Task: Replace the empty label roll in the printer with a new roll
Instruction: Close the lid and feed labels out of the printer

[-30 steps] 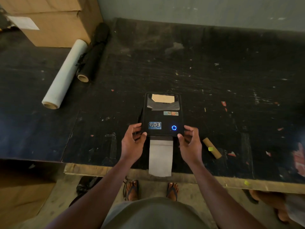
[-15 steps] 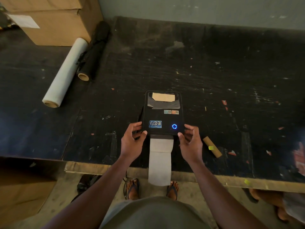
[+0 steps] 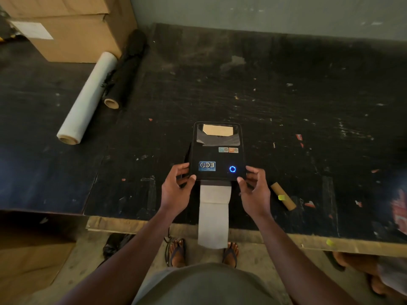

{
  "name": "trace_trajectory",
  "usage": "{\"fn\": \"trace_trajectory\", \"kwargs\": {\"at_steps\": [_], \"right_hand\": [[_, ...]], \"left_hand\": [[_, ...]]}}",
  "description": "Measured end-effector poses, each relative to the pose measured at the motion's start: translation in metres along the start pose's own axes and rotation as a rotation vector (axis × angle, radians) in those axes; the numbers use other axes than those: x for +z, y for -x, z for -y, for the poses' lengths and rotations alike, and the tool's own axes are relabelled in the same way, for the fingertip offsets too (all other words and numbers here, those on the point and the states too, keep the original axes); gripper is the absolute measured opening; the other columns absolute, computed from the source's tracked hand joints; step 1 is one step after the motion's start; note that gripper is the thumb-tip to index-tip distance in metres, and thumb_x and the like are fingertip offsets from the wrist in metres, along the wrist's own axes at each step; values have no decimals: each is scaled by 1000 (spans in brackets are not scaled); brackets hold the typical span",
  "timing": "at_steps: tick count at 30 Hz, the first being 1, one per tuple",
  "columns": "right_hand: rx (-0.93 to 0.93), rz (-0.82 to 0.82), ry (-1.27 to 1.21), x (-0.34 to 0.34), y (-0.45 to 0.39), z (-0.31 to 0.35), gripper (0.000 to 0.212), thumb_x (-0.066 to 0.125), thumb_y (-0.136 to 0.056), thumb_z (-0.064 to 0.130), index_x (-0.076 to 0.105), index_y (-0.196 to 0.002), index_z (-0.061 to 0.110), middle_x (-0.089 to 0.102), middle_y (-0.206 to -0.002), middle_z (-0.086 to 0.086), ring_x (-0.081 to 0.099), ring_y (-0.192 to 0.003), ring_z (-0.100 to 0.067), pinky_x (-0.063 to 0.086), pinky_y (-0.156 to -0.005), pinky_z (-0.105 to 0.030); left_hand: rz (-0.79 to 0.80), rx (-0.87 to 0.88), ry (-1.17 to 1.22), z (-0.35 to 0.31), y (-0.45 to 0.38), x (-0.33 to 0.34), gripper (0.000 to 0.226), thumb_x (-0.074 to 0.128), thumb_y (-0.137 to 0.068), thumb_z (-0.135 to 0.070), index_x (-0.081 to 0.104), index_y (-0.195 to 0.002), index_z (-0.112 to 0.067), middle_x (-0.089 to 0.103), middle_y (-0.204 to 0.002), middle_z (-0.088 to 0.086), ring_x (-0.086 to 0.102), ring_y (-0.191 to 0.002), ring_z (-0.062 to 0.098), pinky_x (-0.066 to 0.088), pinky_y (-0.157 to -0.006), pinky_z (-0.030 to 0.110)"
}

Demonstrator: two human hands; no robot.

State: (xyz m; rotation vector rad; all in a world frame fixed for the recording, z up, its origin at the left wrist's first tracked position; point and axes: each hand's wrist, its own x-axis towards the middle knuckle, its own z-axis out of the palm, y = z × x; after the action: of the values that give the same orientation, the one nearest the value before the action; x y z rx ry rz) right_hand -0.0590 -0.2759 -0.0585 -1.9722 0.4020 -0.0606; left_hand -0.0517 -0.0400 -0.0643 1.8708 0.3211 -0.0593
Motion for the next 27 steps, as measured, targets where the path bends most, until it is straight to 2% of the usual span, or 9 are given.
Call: {"fn": "trace_trajectory", "kwargs": {"at_steps": [4,8,12,15,19,24,27], "right_hand": [[-3,-6,-2,0,1,1,45,72,-95,18,52,-134,29,59,-121,11,59,-100,6,60,-82,-27],[1,0,-6,0,1,2,45,73,-95,19,53,-134,29,59,-121,12,58,-101,8,50,-76,-13],[7,-1,7,0,1,1,46,73,-94,20,53,-134,29,60,-122,10,57,-102,10,48,-74,-11],[-2,-8,7,-1,1,1,46,73,-94,20,53,-134,29,62,-123,8,60,-102,6,53,-77,-16],[-4,-4,2,-2,1,2,45,73,-94,19,53,-134,28,61,-120,9,65,-106,-7,64,-83,-37],[-13,-19,20,-1,1,2,45,73,-94,17,54,-134,25,61,-118,10,63,-101,-1,64,-83,-36],[-15,-35,31,-1,2,3,44,73,-94,15,55,-133,23,63,-119,5,63,-101,-3,63,-81,-33]], "left_hand": [[-1,-2,4,0,0,0,43,73,-98,-22,57,-137,-32,67,-132,-10,69,-120,12,58,-84,17],[-9,-7,-5,0,0,1,44,73,-98,-23,57,-138,-32,67,-131,-12,70,-118,11,57,-84,15],[-9,-11,-9,0,0,1,43,73,-98,-23,56,-136,-35,66,-130,-13,69,-119,10,55,-81,13],[-8,-10,-24,-1,-1,1,44,73,-98,-24,56,-137,-34,65,-133,-12,69,-119,10,54,-78,11],[2,-6,-36,0,-1,0,44,72,-98,-25,55,-138,-34,65,-136,-8,68,-119,11,54,-83,15],[-4,-6,-37,2,-2,1,42,73,-98,-25,57,-135,-37,66,-133,-10,69,-119,12,58,-87,20],[-4,5,-42,3,-2,1,39,73,-98,-24,59,-133,-34,66,-132,-8,70,-119,16,63,-92,34]]}}
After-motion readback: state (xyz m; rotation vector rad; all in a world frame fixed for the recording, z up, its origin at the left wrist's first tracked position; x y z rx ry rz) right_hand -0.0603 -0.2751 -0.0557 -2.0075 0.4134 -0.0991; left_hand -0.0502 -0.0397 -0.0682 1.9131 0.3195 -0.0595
